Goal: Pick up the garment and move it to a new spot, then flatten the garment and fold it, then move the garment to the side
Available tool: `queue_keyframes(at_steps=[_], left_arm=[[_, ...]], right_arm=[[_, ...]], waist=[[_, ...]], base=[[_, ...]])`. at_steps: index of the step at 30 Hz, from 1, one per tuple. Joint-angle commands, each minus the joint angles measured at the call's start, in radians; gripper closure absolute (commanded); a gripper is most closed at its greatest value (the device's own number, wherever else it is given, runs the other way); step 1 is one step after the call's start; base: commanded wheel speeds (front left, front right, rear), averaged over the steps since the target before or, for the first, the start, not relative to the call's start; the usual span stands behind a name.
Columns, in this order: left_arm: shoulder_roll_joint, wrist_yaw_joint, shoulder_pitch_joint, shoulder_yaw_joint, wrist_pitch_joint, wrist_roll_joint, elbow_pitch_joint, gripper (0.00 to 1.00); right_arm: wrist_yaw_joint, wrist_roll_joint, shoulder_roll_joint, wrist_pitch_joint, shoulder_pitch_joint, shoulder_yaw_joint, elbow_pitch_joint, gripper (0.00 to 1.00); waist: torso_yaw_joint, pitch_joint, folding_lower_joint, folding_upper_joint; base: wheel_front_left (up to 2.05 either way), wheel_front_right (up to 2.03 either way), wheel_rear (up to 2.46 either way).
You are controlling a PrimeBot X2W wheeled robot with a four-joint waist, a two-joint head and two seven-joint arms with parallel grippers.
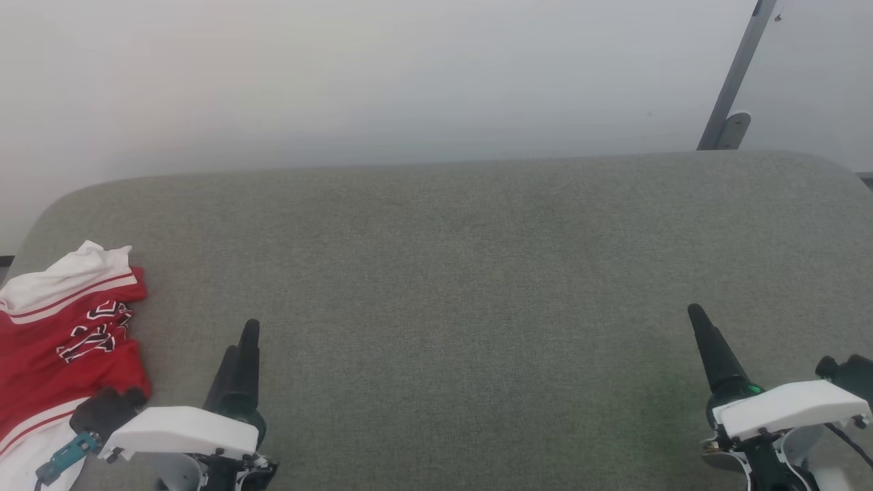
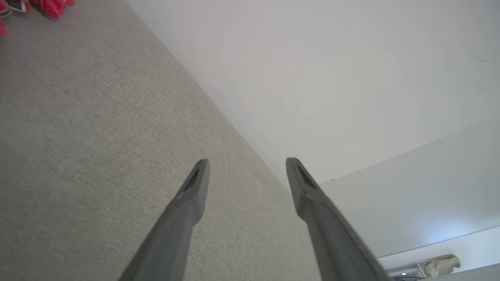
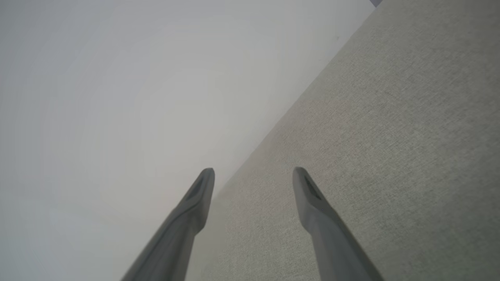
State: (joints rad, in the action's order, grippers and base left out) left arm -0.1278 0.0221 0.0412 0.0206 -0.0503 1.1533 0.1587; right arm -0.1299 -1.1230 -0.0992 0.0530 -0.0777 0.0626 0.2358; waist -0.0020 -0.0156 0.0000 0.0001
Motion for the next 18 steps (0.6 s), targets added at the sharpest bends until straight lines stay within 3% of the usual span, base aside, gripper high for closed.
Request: queue_keyframes(at_steps=[1, 9, 18], left_arm=[[-0.021, 0.013, 0.001, 0.010, -0.014, -0.061, -0.018, 0.00], [-0.067, 0.043, 0.000, 0.045, -0.040, -0.224, -0.015, 0.00], [-0.102, 0.063, 0.002, 0.076, -0.065, -0.353, -0.005, 0.00]], right_arm=[[-0.001, 0.066, -0.013, 0.004, -0.025, -0.008, -0.018, 0.00], [-0.001, 0.228, -0.024, 0.002, -0.026, -0.012, -0.020, 0.00], [-0.001, 0.334, -0.030, -0.010, -0.032, 0.008, -0.026, 0.00]], waist=[[0.000, -0.002, 0.0000, -0.0001], [-0.003, -0.009, 0.0000, -0.0001], [-0.003, -0.015, 0.0000, -0.0001]], base=[[0.00, 0.00, 0.00], [0.00, 0.00, 0.00], [0.00, 0.00, 0.00]])
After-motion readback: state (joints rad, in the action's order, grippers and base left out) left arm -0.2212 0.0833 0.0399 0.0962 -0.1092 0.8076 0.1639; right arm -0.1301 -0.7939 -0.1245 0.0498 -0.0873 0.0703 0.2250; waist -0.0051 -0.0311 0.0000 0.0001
